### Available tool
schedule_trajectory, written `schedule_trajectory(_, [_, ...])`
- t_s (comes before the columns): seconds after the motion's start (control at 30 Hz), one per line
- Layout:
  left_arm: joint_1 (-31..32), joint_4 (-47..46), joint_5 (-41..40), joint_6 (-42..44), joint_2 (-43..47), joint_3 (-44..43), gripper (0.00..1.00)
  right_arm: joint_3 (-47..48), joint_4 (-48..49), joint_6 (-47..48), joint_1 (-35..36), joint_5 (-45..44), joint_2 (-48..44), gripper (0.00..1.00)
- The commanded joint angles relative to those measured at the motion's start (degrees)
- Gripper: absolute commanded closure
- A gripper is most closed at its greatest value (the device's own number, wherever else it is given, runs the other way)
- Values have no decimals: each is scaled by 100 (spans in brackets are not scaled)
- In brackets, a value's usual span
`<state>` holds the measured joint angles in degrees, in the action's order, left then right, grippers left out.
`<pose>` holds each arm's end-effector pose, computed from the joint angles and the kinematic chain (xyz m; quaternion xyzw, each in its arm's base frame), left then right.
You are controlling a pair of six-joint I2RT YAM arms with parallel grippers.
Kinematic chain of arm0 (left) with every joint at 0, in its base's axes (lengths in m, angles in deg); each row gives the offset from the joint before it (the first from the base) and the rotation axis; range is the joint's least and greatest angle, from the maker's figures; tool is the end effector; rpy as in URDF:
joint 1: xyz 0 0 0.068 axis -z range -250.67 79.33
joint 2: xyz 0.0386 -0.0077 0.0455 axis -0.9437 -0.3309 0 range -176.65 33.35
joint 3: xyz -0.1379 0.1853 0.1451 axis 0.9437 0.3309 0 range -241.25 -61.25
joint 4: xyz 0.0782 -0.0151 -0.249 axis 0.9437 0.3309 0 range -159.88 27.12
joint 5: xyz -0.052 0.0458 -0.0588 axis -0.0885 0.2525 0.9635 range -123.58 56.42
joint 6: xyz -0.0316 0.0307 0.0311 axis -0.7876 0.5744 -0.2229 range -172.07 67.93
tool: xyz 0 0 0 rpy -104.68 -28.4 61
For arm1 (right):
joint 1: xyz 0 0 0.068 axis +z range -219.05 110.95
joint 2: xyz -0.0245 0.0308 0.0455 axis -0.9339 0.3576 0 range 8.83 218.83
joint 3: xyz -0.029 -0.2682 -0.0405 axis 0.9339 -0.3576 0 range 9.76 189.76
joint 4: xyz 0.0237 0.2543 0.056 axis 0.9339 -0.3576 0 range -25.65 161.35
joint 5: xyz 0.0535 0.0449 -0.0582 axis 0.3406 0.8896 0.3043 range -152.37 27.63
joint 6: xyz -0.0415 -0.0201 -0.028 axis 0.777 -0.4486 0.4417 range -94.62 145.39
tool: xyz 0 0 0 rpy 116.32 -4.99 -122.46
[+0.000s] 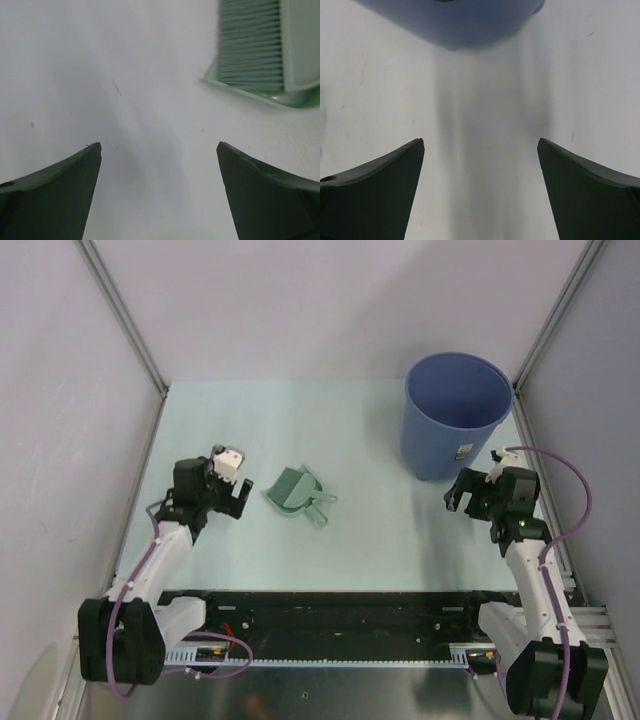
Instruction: Sweep away the paper scraps from the table
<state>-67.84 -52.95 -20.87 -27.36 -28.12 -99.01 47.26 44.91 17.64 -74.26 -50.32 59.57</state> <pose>0.2242 -0.0190 0.2310 0.2599 0.8661 -0.0201 0.4266 0.1888 -0.0097 0.2506 0.0572 0.8994 0.1044 0.4205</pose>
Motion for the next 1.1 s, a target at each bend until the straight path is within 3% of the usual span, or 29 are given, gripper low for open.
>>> schedule_trajectory(0.0, [-11, -2981, -1111, -1580, 583, 1057, 0, -716, 2289, -368, -120, -702, -223, 0])
schedule_trajectory(0.03, [-11, -3576, -1470, -1705, 584, 1190, 0, -857, 2588, -403, -120, -835, -196, 0])
schedule_trajectory(0.13, [-11, -4187, -1570, -2075, 260, 1446, 0, -1445, 3941, -543, -120, -1362, 49, 0])
schedule_trajectory(0.2, [-11, -4469, -1517, -2154, -22, 1674, 0, -2110, 5319, -587, -120, -1704, 278, 0])
schedule_trajectory(0.3, [-11, -5810, -1710, -1936, -259, 2374, 0, -2998, 7358, -412, -120, -2091, 707, 0])
schedule_trajectory(0.33, [-11, -6963, -1771, -1883, -347, 2587, 0, -3133, 7764, -377, -120, -2171, 840, 0])
schedule_trajectory(0.37, [-11, -6914, -1763, -1917, -452, 2598, 0, -3247, 8394, -324, -120, -2233, 971, 0])
schedule_trajectory(0.53, [-19, -6799, -1640, -2075, -612, 2431, 0, -3328, 9401, -253, -120, -1927, 2068, 0])
schedule_trajectory(0.6, [-11, -7183, -1326, -2137, -506, 2815, 0, -3336, 10068, -201, -103, -1699, 2561, 0])
schedule_trajectory(0.63, [16, -8282, -1106, -2085, -584, 3061, 0, -3397, 10418, -105, -85, -1619, 3147, 0])
schedule_trajectory(0.67, [59, -8763, -1000, -1989, -1046, 3255, 1, -3407, 11074, -17, -24, -1575, 3387, 0])
schedule_trajectory(0.7, [138, -10073, -1190, -1927, -1408, 3510, 0, -3424, 11359, 45, 81, -1566, 3572, 0])
schedule_trajectory(0.73, [139, -10234, -1261, -1961, -1707, 3512, 0, -3424, 11058, 106, 99, -1531, 3400, 0])
schedule_trajectory(0.8, [139, -9222, -1262, -1979, -1334, 3242, 0, -3258, 10434, 115, 126, -1601, 3136, 0])
schedule_trajectory(0.9, [139, -8858, -1709, -2163, -1552, 2855, 0, -3065, 10501, 229, 126, -1286, 3372, 0])
schedule_trajectory(0.93, [139, -8490, -1789, -2189, -1517, 2809, 0, -2986, 10031, 247, 134, -1258, 3303, 0])
schedule_trajectory(1.07, [139, -8531, -1929, -2242, -1508, 2853, 0, -2880, 10018, 291, 143, -1267, 3328, 0])
